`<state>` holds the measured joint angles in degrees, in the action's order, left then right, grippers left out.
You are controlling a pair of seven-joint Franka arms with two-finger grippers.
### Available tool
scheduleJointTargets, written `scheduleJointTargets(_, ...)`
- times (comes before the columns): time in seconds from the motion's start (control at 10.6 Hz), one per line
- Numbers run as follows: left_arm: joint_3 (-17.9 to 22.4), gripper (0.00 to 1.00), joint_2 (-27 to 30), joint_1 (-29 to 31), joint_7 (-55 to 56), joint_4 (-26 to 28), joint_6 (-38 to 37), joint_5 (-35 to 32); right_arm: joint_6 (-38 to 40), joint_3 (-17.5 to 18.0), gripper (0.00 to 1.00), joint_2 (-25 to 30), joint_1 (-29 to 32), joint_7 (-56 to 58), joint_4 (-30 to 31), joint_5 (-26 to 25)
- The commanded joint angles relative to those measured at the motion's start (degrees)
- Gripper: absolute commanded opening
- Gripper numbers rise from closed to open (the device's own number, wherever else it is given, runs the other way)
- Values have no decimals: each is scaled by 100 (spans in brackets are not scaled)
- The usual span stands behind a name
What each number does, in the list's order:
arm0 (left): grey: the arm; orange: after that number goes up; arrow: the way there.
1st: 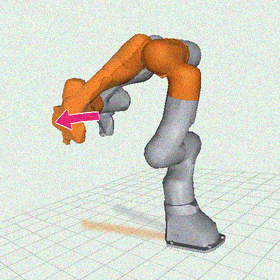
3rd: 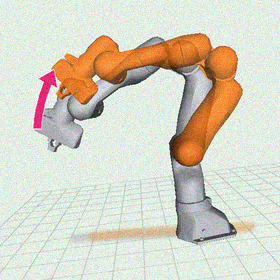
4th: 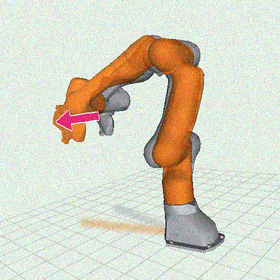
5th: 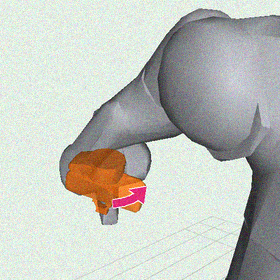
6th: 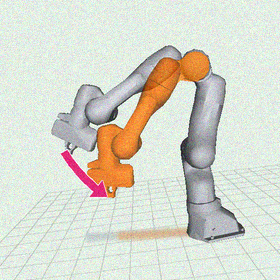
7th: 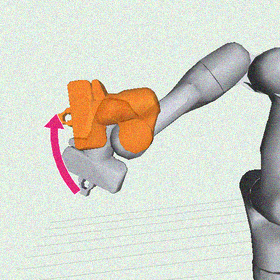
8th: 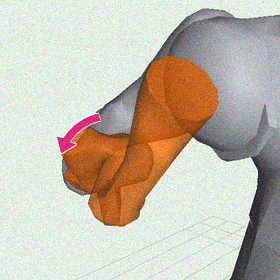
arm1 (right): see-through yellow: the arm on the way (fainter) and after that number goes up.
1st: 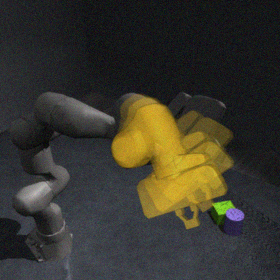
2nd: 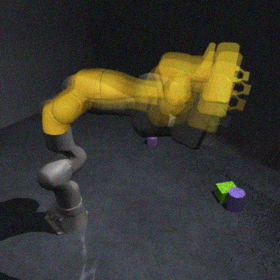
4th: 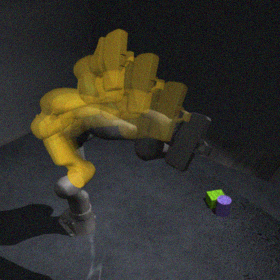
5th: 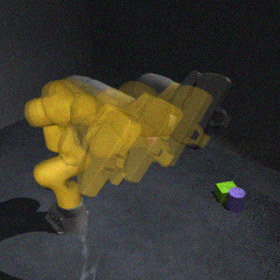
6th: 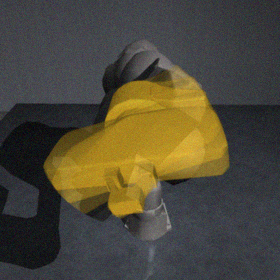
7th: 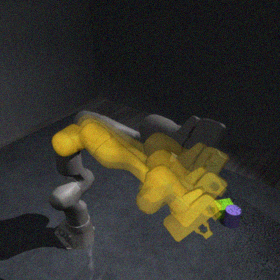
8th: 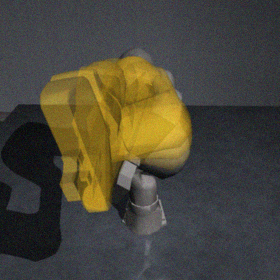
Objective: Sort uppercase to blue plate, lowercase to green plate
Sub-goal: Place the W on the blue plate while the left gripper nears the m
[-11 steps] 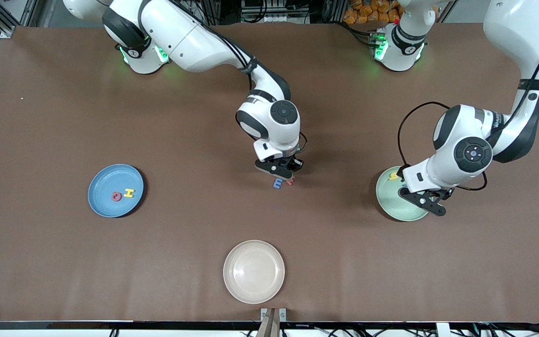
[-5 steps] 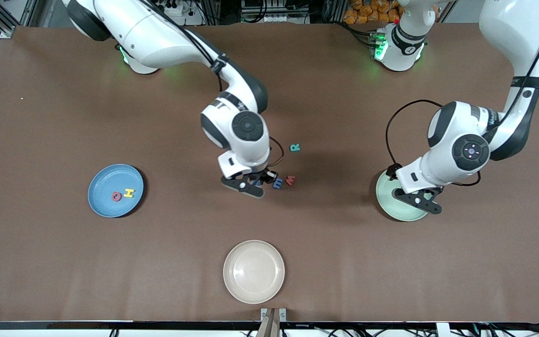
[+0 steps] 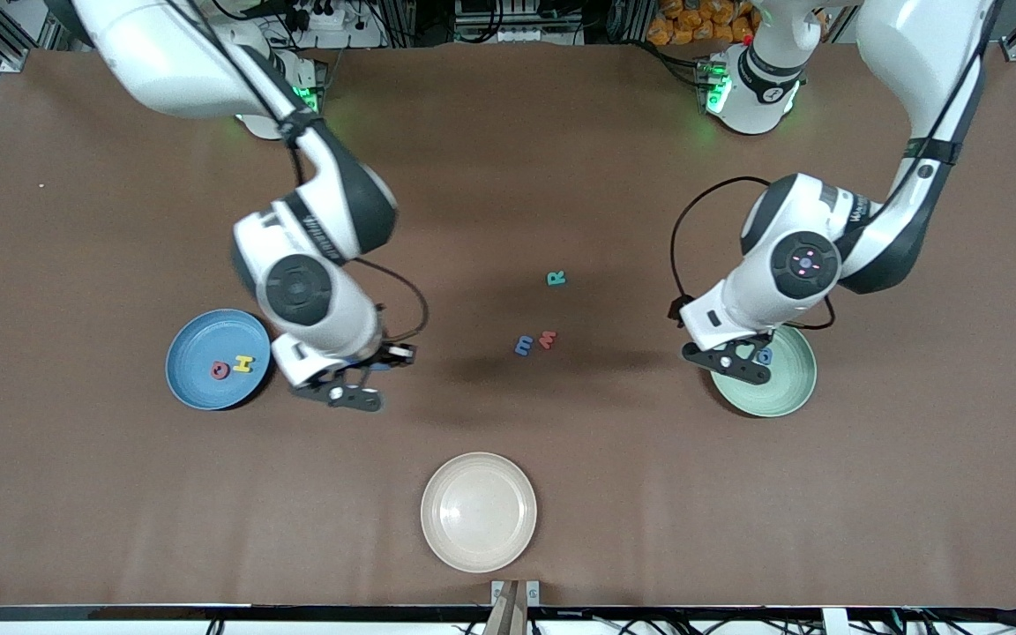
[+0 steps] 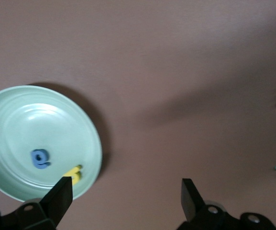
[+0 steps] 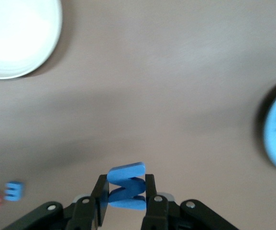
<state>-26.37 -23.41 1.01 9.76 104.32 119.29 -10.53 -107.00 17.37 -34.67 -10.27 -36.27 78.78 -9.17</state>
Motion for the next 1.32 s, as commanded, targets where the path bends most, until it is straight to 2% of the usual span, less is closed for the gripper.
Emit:
scheduleJointTargets(0.0, 44, 100, 65, -389, 507, 45, 23, 156, -14, 74, 0, 434, 760, 1345, 752, 91)
scheduleJointTargets(0.19, -17, 100, 47, -592, 833, 124, 163, 156, -118, -5, 0, 565, 1411, 2505, 1173, 73)
scheduleJointTargets(0.38, -114, 100, -14, -645, 1054, 168, 374, 139, -460, -338, 0, 742, 1772, 3613, 1700, 100)
scheduleJointTargets(0.66, -114, 100, -137, -741, 1054, 168, 743, 104, -1687, -366, 0, 742, 2265, 4452, 2587, 109)
scheduleJointTargets(0.75, -114, 100, -242, -829, 1046, 168, 1031, 60, -2075, -374, 22, 690, 2318, 4462, 2799, 109)
scheduleJointTargets(0.85, -97, 100, -426, -952, 985, 168, 1409, 42, -2218, -383, 99, 681, 2345, 4462, 2905, 109)
scheduleJointTargets(1.03, -97, 100, -708, -1084, 897, 150, 1990, -377, -2167, -383, 100, 733, 2337, 4410, 2915, 135)
scheduleJointTargets(1.22, -97, 100, -954, -1277, 887, 98, 2115, -695, -2036, -383, 100, 917, 2310, 4418, 2906, 144)
